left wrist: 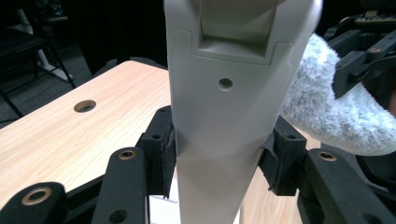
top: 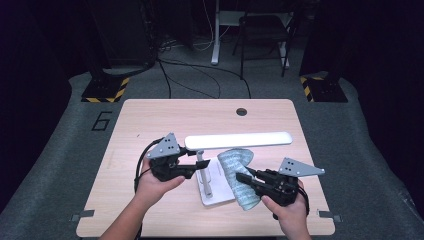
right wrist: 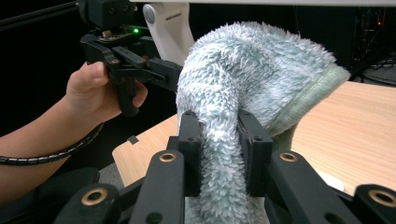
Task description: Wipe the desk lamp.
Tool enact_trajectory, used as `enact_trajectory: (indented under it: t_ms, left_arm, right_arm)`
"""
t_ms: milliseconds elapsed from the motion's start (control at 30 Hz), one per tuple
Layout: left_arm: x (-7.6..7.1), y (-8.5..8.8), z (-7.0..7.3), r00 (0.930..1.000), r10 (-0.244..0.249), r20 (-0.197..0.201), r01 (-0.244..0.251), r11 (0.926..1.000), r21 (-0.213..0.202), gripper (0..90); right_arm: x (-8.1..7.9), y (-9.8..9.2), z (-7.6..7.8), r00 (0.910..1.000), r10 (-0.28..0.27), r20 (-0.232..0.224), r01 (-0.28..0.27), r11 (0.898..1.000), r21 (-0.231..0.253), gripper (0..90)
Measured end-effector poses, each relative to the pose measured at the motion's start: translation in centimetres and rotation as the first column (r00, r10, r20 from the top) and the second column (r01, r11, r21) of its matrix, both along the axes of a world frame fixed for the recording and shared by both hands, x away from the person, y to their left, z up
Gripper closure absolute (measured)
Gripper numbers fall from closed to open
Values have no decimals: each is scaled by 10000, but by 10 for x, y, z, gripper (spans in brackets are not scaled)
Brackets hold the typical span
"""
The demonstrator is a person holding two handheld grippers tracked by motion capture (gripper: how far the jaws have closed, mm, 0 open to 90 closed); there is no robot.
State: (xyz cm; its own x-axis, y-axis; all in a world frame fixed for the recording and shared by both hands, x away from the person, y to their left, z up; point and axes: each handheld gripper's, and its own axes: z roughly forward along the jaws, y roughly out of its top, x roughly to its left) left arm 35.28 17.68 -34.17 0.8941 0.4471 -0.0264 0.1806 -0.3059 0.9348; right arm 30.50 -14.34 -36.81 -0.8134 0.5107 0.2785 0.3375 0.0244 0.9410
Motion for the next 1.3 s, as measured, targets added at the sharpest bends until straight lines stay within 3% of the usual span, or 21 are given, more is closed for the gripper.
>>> enact_trajectory:
  t_ms: [100,333,633,767,1033,1300]
  left_arm:
    - [-1,-1,-1,9999,102,-35,-103,9997,-218,522]
    - [-1,0,-2,9999,125,22,-125,9997,-202,521]
    - [-2,0,-3,9999,120,-50,-122,9994,-324,519]
    - [-2,0,-3,9999,162,-49,-164,9993,-350,518]
    - [-2,0,-3,9998,182,-48,-183,9992,-362,517]
    - [-3,0,-3,9998,147,-133,-152,9992,-380,501]
  right_arm:
    - [1,0,-5,9999,-94,-81,94,10000,-3,732]
    - [10,-5,-28,9959,-778,-464,771,9969,-169,721]
    - [21,-19,-63,9777,-1758,-1149,1724,9842,-394,722]
    - [26,-23,-81,9667,-2243,-1234,2131,9721,-980,722]
    - [35,-37,-106,9381,-2989,-1750,2775,9510,-1364,723]
    - [42,-35,-122,9342,-3273,-1417,2909,9291,-2284,722]
